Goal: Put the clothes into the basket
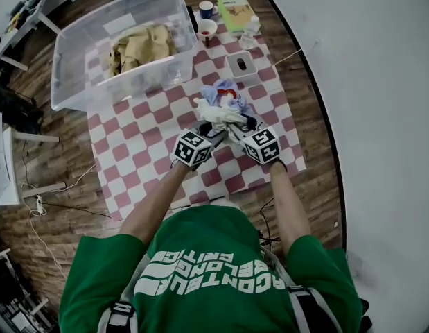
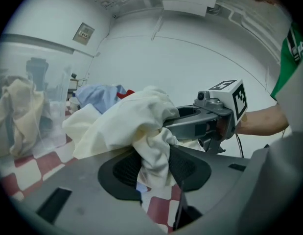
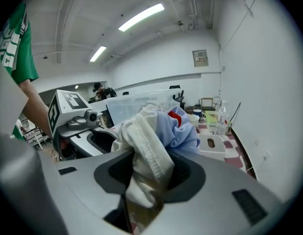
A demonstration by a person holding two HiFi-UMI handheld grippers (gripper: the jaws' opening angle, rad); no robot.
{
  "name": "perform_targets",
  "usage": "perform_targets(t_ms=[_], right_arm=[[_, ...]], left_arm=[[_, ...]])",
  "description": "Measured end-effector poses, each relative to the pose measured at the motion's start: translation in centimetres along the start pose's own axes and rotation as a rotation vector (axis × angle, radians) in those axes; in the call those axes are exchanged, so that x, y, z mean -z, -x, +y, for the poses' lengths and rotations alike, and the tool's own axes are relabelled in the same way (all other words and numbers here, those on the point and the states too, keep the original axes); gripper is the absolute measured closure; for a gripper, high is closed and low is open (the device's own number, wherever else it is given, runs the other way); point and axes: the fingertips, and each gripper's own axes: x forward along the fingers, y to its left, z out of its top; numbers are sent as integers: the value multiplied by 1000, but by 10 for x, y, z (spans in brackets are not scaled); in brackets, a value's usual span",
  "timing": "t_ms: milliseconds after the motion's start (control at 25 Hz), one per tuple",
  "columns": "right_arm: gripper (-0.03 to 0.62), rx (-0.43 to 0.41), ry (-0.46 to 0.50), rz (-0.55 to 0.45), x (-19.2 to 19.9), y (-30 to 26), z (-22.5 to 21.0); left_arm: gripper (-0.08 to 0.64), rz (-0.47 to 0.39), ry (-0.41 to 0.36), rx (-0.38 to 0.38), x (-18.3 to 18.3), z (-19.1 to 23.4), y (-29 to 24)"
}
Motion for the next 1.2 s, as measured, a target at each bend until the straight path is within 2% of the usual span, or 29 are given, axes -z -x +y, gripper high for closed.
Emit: perform_targets(t_ms=[240, 440, 840, 1200], right_arm=[[439, 74, 80, -111, -81, 26, 20], [439, 115, 150, -205, -150, 38, 28], [439, 146, 311, -364, -274, 58, 58], [439, 117, 431, -479, -358, 64, 106]], left_arm=[[402, -84, -155, 1, -67, -8, 48], [403, -155, -261, -30, -127, -5, 84], [405, -318, -408, -121, -229, -1, 160], [407, -398, -494, -220, -283, 3, 237]])
